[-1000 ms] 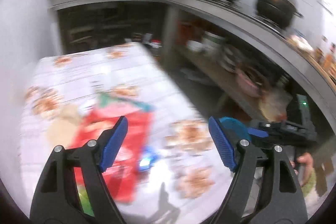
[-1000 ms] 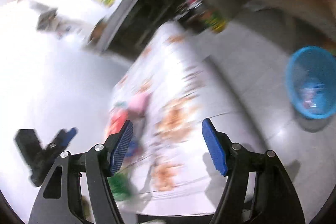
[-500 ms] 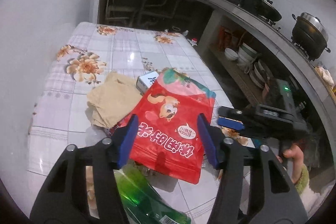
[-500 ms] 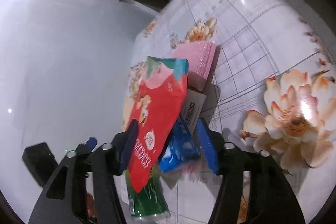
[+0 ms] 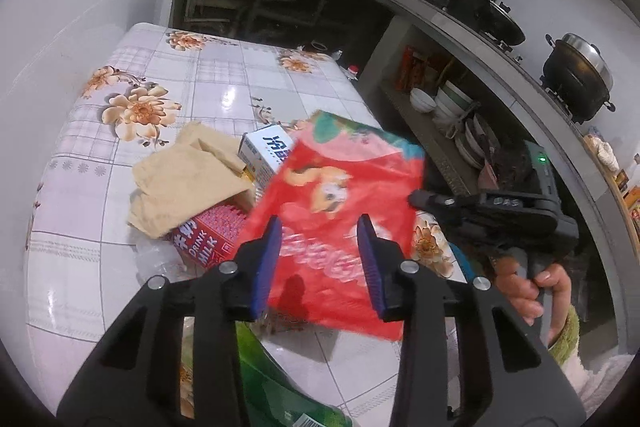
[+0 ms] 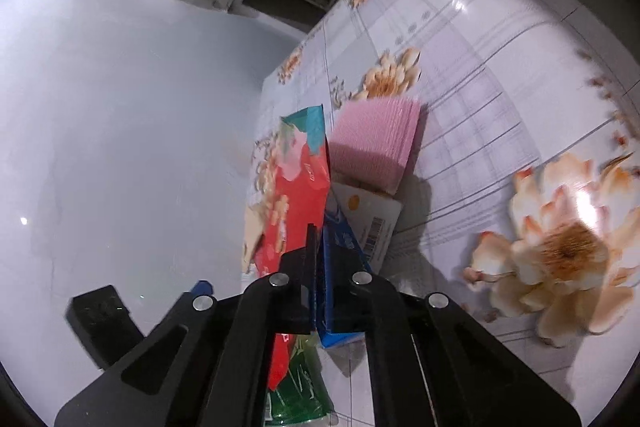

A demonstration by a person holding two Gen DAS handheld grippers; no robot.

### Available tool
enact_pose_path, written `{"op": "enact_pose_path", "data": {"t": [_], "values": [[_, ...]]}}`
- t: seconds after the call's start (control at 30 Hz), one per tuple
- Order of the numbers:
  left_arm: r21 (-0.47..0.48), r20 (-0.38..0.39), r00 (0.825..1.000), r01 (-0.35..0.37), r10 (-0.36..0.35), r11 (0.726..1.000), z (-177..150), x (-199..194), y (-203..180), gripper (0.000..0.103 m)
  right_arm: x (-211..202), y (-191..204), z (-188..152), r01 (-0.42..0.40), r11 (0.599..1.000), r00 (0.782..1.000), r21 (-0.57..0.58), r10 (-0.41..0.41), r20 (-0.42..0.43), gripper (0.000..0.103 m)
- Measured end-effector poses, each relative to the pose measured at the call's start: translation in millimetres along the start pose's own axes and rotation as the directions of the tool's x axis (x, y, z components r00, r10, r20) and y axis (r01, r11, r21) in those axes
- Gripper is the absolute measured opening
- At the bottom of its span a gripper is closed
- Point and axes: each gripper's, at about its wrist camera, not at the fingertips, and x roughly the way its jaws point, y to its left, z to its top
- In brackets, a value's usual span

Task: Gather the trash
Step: 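Hold the red snack bag in the right tool while the left tool grasps the toothpaste box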

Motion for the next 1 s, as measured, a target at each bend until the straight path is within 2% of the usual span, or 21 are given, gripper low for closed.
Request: {"op": "enact_pose_path", "data": {"t": [0.17, 0.23, 0.37, 0.47, 0.53, 0.67, 0.73, 0.77, 0.8, 0.9, 1.0], "values": [[0.007, -0.016, 1.000, 0.015, -0.015, 1.000, -0.3, 2.8, -2.7, 0.032, -38.7, -31.2, 10.0, -0.034, 0.999, 0.999, -0.003, 0.034, -0.027, 0.003], [0.009, -0.026, 0.999, 0.022, -0.022, 1.000, -1.0, 5.4, -3.6, 0.031, -51.6, -50.7, 13.1, -0.054, 0.998, 0.996, 0.015, 0.055, -0.069, 0.003], [0.019, -0.042, 0.998, 0.045, -0.044, 0.999, -2.1, 11.2, -9.8, 0.028, -76.0, -91.5, 20.0, -0.093, 0.991, 0.993, 0.097, 0.100, -0.061, 0.003], [0.027, -0.065, 0.996, 0.066, -0.064, 0.997, -3.6, 17.8, -17.8, 0.028, -90.0, -122.2, 26.0, -0.096, 0.980, 0.995, 0.177, 0.101, -0.017, 0.003], [0.028, -0.086, 0.994, 0.063, -0.060, 0.998, -5.2, 24.1, -23.2, 0.028, -92.3, -129.9, 23.2, -0.089, 0.976, 0.996, 0.200, 0.093, -0.011, 0.004], [0.028, -0.106, 0.994, 0.033, -0.030, 0.999, -4.1, 36.1, -27.2, 0.028, -87.3, -118.9, 4.9, -0.058, 0.983, 0.997, 0.175, 0.066, -0.041, 0.008], [0.028, -0.111, 0.993, 0.033, -0.030, 0.999, -2.8, 41.6, -31.2, 0.028, -76.8, -111.6, -7.6, -0.064, 0.981, 0.995, 0.183, 0.078, -0.068, 0.019], [0.030, -0.115, 0.993, 0.032, -0.028, 0.999, -2.0, 43.9, -32.7, 0.028, -69.4, -106.0, -15.4, -0.060, 0.982, 0.993, 0.181, 0.077, -0.089, 0.032], [0.033, -0.119, 0.993, 0.029, -0.025, 0.999, -0.9, 46.4, -34.0, 0.028, -66.0, -103.1, -19.9, -0.054, 0.983, 0.992, 0.178, 0.073, -0.102, 0.038], [0.068, -0.123, 0.992, 0.009, -0.001, 0.998, 2.7, 54.0, -41.8, 0.028, -53.0, -91.5, -35.0, -0.022, 0.983, 0.989, 0.180, 0.049, -0.143, 0.047], [0.110, -0.113, 0.993, -0.008, 0.020, 0.994, 5.4, 56.6, -49.6, 0.028, -42.4, -88.7, -45.3, -0.026, 0.977, 0.984, 0.210, 0.062, -0.165, 0.054]]}}
